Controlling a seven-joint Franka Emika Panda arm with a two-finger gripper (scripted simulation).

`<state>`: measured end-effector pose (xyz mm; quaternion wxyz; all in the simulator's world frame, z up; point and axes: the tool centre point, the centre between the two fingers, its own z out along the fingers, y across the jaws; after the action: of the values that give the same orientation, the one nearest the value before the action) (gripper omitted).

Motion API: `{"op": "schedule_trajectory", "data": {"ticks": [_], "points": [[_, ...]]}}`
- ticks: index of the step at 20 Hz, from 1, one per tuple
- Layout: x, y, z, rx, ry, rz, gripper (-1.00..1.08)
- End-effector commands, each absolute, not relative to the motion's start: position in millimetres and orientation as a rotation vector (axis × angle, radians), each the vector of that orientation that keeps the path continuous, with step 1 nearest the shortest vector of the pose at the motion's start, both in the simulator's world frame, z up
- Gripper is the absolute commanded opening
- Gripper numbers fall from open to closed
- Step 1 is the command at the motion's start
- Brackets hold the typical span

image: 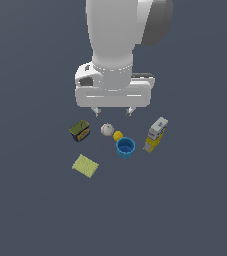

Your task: Pick up a designated object from a clutter of objects.

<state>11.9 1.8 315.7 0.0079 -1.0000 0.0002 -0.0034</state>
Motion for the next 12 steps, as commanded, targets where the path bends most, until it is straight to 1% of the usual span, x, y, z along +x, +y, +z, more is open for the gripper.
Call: {"op": "schedule_trajectory", "data": {"ticks": [1, 9, 12], "points": [[12, 2, 316, -3.126, 0.001, -0.011, 1.0], [17, 25, 323, -3.114, -0.101, -0.052, 1.0], [18, 27, 324, -3.112, -0.115, -0.057, 1.0]]}}
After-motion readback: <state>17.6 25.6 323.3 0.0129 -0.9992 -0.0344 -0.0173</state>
